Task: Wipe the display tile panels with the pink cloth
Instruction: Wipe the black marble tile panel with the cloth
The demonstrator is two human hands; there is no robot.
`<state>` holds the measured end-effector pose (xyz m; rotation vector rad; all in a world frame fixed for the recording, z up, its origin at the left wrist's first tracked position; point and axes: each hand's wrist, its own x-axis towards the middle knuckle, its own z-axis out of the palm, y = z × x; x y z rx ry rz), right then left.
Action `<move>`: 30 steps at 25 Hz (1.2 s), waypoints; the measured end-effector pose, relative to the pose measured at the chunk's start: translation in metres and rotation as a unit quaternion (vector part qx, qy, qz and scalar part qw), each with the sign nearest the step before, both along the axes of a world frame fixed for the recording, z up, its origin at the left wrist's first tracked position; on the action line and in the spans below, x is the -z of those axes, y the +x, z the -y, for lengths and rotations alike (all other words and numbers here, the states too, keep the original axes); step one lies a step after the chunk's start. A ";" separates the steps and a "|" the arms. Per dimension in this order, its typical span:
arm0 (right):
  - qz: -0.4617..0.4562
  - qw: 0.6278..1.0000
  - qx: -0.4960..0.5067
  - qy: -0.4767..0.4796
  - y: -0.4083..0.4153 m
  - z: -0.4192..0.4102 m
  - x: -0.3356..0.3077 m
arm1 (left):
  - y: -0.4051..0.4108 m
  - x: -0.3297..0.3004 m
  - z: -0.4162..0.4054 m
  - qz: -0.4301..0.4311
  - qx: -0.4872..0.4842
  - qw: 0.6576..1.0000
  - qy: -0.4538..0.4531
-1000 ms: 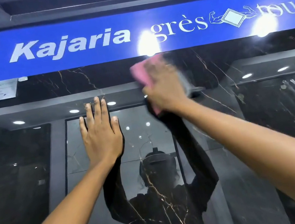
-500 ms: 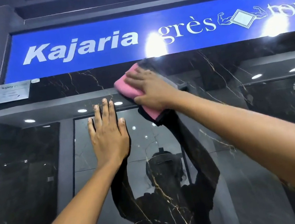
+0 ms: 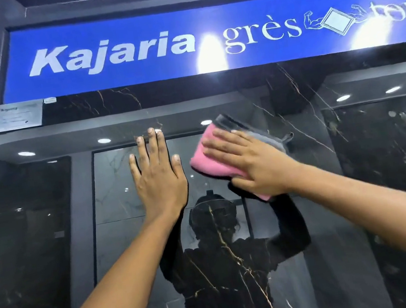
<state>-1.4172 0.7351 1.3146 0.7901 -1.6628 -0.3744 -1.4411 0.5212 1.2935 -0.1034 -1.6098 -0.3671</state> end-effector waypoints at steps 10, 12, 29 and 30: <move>-0.032 0.990 -0.011 -0.138 0.005 -0.024 0.038 | 0.035 -0.035 -0.051 -0.057 0.091 0.994 0.039; -0.072 0.997 0.025 -0.023 -0.002 -0.060 0.040 | 0.037 -0.050 -0.082 -0.032 0.118 0.992 0.003; -0.049 0.874 -0.019 -0.482 0.005 -0.222 -0.080 | 0.005 -0.023 -0.139 0.015 -0.037 0.999 0.010; -0.027 0.812 -0.011 -0.582 0.010 -0.234 -0.090 | 0.005 -0.022 -0.141 0.013 -0.034 0.999 0.011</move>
